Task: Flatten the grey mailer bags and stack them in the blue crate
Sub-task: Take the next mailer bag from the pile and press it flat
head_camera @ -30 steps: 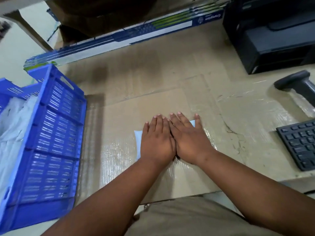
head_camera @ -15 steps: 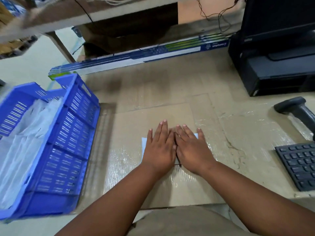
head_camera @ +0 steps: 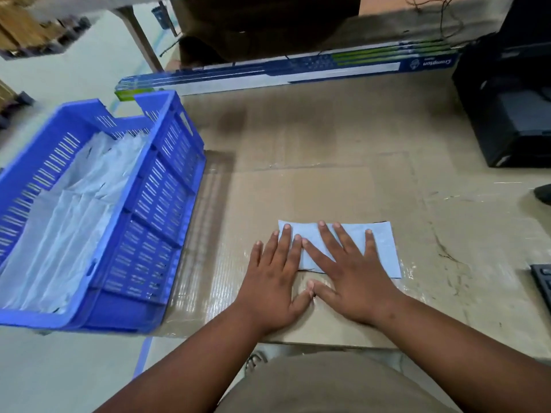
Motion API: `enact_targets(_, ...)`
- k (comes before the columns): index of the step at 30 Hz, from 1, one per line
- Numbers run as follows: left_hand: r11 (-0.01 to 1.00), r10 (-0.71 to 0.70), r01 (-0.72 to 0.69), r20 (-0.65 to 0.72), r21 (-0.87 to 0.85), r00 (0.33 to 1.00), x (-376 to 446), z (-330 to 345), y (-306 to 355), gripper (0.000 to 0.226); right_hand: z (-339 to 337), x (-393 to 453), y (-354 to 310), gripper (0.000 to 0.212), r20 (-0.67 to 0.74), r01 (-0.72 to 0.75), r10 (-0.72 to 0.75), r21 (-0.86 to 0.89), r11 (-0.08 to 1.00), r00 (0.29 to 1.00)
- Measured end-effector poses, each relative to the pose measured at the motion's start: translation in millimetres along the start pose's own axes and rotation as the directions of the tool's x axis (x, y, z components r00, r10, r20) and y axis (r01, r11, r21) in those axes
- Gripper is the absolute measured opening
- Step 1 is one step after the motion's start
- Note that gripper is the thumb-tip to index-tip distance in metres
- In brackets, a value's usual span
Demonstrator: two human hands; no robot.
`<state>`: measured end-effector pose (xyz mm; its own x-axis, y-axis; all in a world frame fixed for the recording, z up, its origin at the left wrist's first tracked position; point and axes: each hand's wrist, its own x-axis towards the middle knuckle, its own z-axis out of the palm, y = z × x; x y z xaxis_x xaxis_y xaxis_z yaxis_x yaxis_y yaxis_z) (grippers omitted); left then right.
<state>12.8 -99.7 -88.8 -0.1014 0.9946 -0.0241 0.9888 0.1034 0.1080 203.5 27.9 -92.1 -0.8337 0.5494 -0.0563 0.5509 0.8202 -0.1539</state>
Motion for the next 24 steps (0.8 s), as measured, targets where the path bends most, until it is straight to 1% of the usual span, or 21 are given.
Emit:
enact_targets(8, 1.0, 0.003, -0.003, 0.004, -0.017, 1.0, 3.4, 8.1, -3.3, 0.099, -1.4, 4.1, -1.9, 0.081, 0.057, -0.015, 0.017, -0.024, 1.0, 0.998)
enact_targets(13, 1.0, 0.004, -0.004, 0.024, -0.021, 1.0, 1.1, 6.6, -2.1, 0.101, -4.9, 1.5, -3.4, 0.079, 0.073, -0.011, 0.012, -0.004, 1.0, 0.997)
enact_targets(18, 0.996, -0.014, 0.012, 0.024, 0.087, 1.0, 7.8, -14.4, 1.4, 0.097, -10.7, 1.9, -2.5, 0.078, 0.085, -0.025, 0.021, 0.048, 0.999, 0.996)
enact_targets(21, 0.991, 0.078, -0.077, -0.002, 0.114, 0.997, 20.7, -30.9, 10.1, 0.094, -19.2, -4.7, 6.9, 0.078, 0.06, -0.035, 0.03, 0.077, 0.996, 0.998)
enact_targets(24, 0.975, 0.195, -0.192, -0.017, 0.116, 0.981, 40.5, -36.5, 25.3, 0.089, -23.2, -13.2, 25.8, 0.078, -0.006, -0.058, 0.058, 0.033, 0.998, 0.998)
